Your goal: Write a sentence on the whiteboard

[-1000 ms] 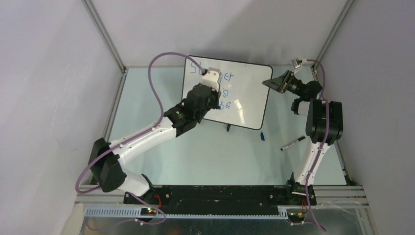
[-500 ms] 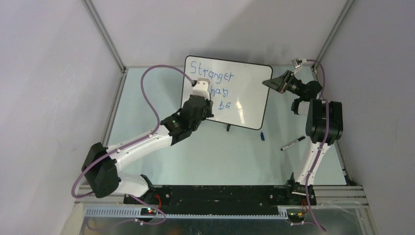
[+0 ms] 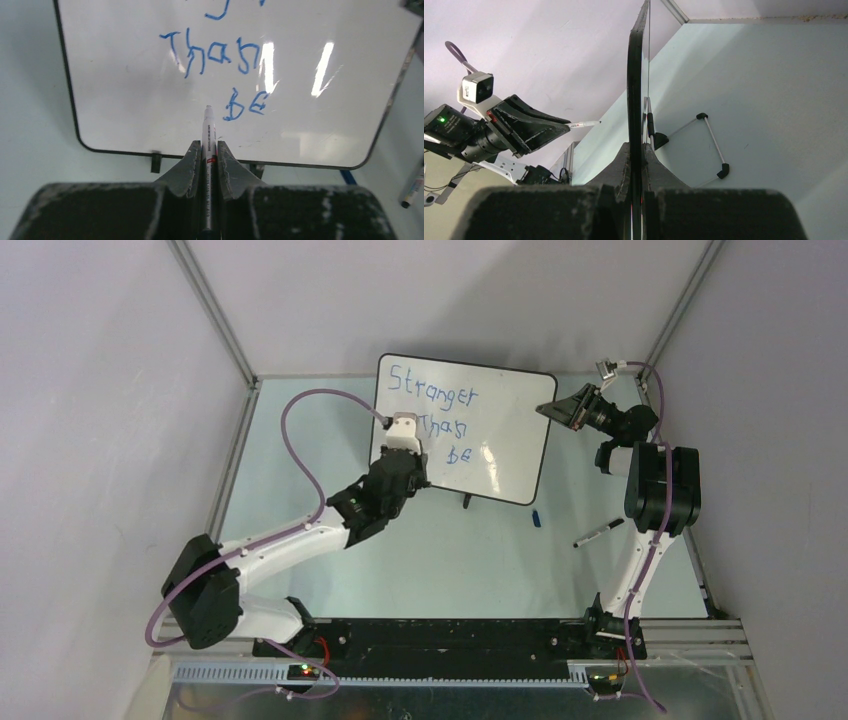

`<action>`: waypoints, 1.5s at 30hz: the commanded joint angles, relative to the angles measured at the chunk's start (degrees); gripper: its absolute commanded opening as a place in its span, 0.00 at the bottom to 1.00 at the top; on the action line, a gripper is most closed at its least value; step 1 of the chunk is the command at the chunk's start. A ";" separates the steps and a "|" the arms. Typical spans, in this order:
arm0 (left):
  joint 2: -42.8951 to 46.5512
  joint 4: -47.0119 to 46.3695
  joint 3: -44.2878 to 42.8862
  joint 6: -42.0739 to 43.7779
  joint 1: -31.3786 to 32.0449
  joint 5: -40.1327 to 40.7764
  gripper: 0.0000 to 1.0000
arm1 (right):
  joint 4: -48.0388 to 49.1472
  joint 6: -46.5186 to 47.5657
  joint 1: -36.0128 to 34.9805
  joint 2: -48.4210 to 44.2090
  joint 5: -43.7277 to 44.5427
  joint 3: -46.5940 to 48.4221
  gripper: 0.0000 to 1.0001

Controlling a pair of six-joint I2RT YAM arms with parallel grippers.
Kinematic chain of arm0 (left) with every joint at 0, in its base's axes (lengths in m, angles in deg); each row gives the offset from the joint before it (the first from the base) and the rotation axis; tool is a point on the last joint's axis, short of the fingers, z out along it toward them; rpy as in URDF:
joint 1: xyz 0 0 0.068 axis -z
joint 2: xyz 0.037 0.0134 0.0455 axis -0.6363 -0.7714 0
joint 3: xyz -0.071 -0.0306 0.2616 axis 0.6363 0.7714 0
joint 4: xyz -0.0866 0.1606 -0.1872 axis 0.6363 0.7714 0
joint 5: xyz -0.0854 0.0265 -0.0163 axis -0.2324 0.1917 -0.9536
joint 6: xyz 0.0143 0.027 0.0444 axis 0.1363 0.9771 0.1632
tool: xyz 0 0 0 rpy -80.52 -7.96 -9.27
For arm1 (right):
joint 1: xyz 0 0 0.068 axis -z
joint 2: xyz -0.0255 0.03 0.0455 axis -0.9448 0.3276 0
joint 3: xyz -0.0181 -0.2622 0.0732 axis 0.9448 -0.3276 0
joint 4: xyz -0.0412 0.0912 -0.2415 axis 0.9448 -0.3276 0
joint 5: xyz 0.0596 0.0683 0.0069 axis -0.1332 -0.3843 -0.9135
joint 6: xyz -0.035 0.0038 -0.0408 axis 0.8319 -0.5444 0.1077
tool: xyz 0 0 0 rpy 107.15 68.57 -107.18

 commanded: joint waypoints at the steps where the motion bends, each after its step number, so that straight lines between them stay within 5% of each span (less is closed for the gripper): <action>1: 0.11 -5.25 -1.88 -0.31 -0.25 -4.18 0.00 | 2.55 -2.81 -0.33 -4.11 1.11 0.57 0.00; 11: -8.88 -9.53 -4.44 -0.12 0.56 -11.83 0.00 | 2.54 -2.94 -0.33 -3.96 1.02 0.57 0.00; 45: -19.28 -6.38 -15.81 5.20 4.35 -4.50 0.00 | 2.48 -3.10 -0.33 -3.75 0.85 0.53 0.00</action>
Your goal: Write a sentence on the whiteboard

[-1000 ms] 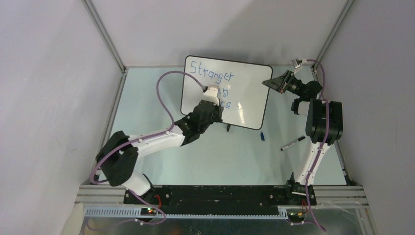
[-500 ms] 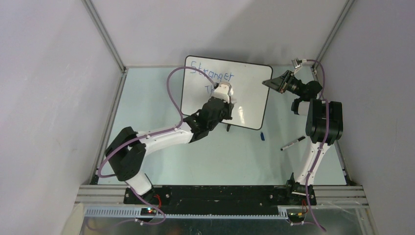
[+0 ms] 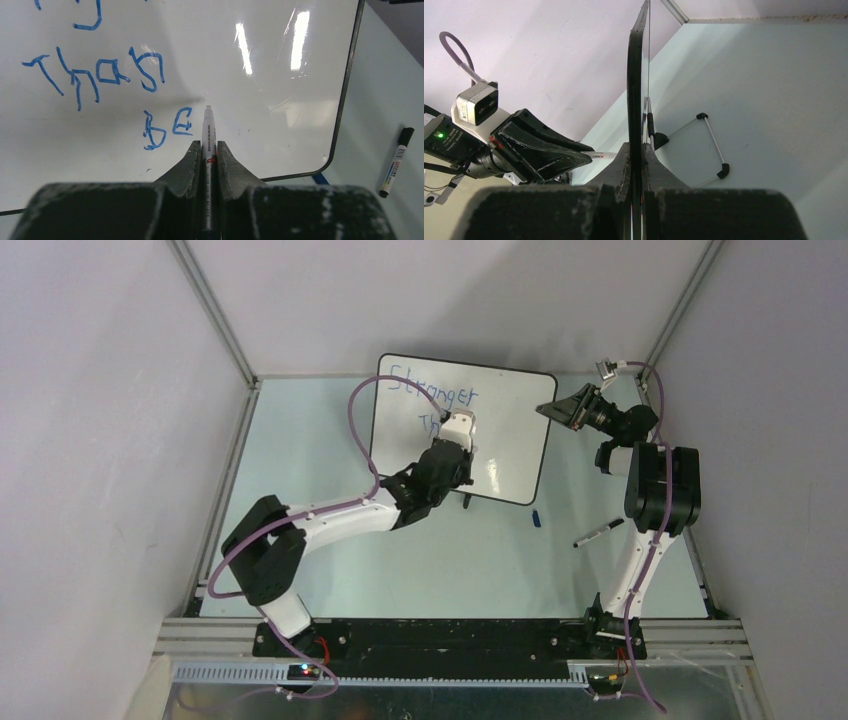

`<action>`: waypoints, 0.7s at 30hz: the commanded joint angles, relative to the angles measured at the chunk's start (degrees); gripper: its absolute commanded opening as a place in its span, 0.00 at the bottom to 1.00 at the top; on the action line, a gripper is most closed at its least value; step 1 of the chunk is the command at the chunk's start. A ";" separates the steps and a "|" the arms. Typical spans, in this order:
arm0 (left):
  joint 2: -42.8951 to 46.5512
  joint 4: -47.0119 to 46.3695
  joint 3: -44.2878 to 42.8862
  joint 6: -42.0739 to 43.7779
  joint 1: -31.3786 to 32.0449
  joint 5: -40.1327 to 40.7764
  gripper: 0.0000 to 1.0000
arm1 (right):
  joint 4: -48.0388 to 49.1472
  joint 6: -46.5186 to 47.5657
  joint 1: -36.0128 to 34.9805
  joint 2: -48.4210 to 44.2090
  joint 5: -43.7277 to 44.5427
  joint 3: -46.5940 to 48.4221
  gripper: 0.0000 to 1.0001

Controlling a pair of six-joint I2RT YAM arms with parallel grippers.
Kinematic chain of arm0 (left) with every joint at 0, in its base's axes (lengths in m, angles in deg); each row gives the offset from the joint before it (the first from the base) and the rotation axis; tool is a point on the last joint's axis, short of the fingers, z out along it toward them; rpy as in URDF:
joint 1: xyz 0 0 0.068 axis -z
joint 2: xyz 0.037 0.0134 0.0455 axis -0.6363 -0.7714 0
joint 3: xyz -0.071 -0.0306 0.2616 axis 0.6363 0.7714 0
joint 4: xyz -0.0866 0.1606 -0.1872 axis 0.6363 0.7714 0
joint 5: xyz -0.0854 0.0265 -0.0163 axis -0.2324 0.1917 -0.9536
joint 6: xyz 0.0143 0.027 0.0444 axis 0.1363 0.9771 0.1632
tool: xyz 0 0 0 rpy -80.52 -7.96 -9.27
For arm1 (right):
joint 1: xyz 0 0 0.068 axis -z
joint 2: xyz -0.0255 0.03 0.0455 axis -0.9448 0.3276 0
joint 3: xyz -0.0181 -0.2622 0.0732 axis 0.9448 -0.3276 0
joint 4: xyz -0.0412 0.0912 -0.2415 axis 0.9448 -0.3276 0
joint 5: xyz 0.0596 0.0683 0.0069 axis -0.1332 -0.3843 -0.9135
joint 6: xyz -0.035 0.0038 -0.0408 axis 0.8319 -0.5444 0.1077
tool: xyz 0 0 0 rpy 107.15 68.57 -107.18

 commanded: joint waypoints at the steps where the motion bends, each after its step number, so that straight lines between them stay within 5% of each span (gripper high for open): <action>1: -0.21 -0.32 -3.03 2.15 0.25 3.22 0.00 | 2.59 -3.12 -0.33 -3.76 0.85 0.60 0.00; 21: -3.06 1.38 -6.33 2.28 -0.44 0.29 0.00 | 2.56 -3.21 -0.33 -3.83 0.63 0.54 0.00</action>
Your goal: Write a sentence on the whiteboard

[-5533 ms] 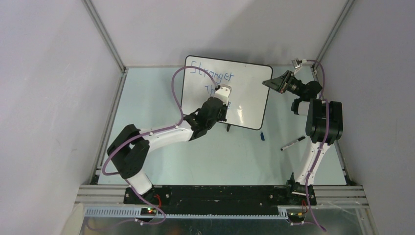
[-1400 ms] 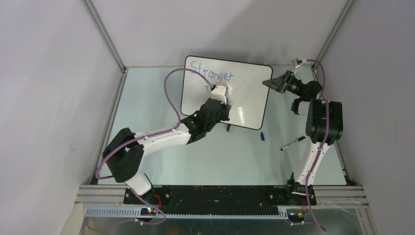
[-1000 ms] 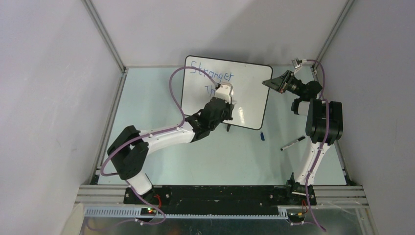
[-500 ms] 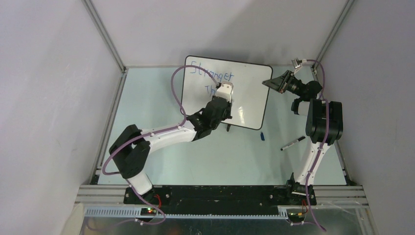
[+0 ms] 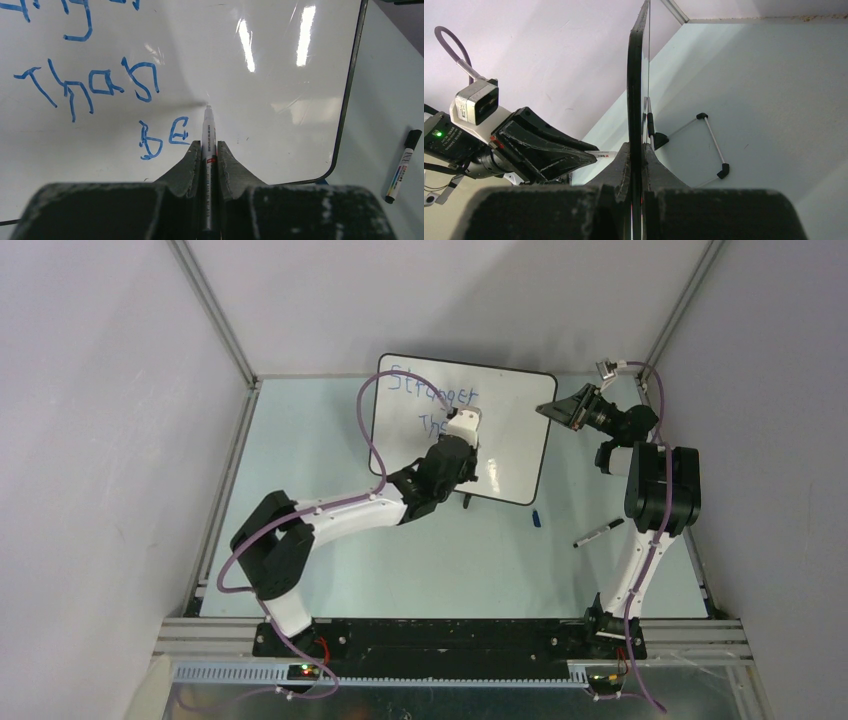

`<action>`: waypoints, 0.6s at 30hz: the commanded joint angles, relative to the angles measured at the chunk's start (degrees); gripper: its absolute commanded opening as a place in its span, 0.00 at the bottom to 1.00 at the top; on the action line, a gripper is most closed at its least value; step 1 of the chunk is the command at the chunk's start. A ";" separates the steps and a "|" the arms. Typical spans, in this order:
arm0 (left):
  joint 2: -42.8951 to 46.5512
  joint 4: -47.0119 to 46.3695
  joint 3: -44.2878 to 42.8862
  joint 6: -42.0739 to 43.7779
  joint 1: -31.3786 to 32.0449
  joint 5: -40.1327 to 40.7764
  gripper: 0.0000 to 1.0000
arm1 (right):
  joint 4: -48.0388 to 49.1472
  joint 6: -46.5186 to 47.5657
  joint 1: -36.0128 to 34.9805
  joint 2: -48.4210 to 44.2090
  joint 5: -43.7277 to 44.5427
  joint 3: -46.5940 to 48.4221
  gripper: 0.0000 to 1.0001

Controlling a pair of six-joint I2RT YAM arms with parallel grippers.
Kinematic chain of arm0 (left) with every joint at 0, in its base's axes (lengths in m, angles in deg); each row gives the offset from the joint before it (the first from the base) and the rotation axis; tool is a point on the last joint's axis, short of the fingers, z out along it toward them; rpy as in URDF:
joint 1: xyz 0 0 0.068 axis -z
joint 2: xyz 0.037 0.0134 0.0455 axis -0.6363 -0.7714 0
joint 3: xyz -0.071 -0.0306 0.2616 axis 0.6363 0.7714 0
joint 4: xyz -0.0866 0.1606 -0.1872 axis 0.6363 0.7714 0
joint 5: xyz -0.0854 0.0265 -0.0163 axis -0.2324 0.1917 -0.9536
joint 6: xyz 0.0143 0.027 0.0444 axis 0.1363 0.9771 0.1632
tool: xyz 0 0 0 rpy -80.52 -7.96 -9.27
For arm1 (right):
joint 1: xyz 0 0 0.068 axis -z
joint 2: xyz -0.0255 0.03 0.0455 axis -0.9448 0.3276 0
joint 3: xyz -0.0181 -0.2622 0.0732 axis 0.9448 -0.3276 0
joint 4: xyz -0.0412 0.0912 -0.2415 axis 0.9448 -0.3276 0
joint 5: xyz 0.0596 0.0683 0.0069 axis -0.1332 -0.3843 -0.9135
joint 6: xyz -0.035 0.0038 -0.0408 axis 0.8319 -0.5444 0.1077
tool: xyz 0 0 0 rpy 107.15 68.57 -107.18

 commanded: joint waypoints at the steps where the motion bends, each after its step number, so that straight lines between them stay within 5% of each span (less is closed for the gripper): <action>1: -0.40 0.03 -2.64 0.82 -0.43 -0.25 0.00 | 2.55 -3.15 -0.27 -3.84 0.67 0.53 0.00; 18: -0.97 1.15 -3.19 0.06 -1.20 -0.78 0.00 | 2.54 -3.18 -0.24 -3.85 0.60 0.58 0.00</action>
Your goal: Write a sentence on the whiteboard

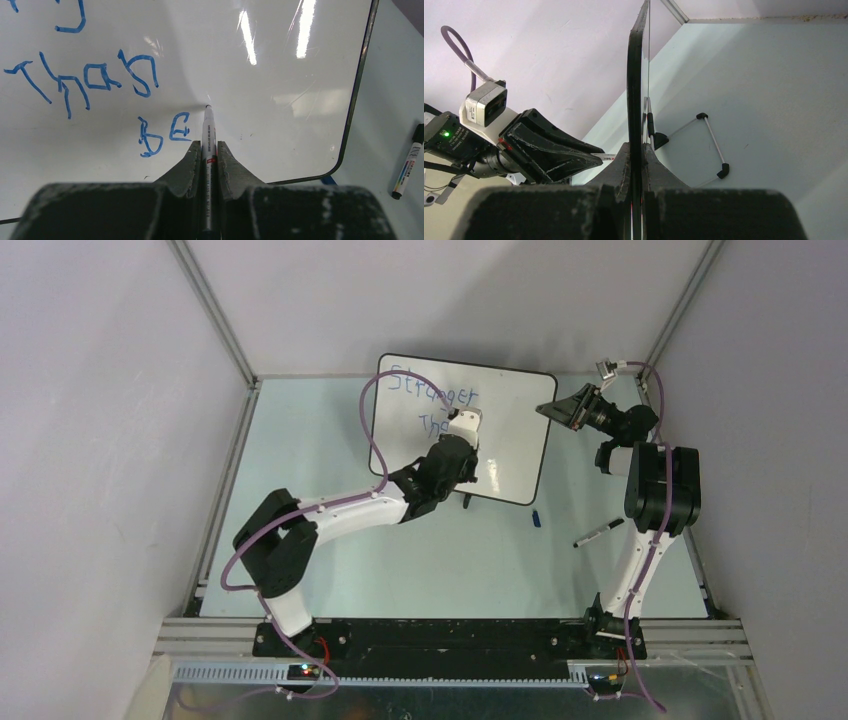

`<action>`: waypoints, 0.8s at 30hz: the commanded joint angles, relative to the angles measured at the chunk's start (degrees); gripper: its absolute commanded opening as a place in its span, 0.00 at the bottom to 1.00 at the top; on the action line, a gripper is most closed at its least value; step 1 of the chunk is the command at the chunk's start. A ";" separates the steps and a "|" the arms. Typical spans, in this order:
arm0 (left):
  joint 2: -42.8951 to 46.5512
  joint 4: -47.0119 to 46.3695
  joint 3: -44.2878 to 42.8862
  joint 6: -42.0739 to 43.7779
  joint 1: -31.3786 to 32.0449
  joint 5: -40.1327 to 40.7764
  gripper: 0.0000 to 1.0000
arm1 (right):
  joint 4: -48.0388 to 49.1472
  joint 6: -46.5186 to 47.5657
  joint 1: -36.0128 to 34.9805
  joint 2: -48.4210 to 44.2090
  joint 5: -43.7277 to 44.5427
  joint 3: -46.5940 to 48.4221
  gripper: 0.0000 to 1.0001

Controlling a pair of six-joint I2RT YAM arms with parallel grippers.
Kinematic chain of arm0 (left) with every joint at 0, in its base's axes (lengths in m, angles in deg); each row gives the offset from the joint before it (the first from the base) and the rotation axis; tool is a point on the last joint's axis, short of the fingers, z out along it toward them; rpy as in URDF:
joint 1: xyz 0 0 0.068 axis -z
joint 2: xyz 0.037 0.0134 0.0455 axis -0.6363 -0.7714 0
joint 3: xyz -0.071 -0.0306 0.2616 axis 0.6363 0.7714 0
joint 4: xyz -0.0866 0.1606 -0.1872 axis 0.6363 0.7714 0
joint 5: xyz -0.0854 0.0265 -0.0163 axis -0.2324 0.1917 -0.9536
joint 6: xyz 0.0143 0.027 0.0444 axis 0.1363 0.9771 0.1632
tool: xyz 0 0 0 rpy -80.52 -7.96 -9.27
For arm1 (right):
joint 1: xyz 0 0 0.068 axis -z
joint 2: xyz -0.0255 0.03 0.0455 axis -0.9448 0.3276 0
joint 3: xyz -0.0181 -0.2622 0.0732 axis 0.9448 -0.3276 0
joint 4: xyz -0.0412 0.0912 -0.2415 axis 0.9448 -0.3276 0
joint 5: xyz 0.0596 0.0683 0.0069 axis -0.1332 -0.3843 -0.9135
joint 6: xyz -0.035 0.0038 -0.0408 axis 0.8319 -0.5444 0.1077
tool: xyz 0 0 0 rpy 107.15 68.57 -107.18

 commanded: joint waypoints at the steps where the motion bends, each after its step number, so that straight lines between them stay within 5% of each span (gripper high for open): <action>1: 0.26 -0.22 -2.56 0.12 -0.46 0.59 0.00 | 2.60 -3.22 -0.24 -3.85 0.60 0.56 0.00; 24: 1.82 0.33 -0.60 0.36 -0.66 1.73 0.00 | 2.58 -3.27 -0.23 -3.85 0.52 0.53 0.00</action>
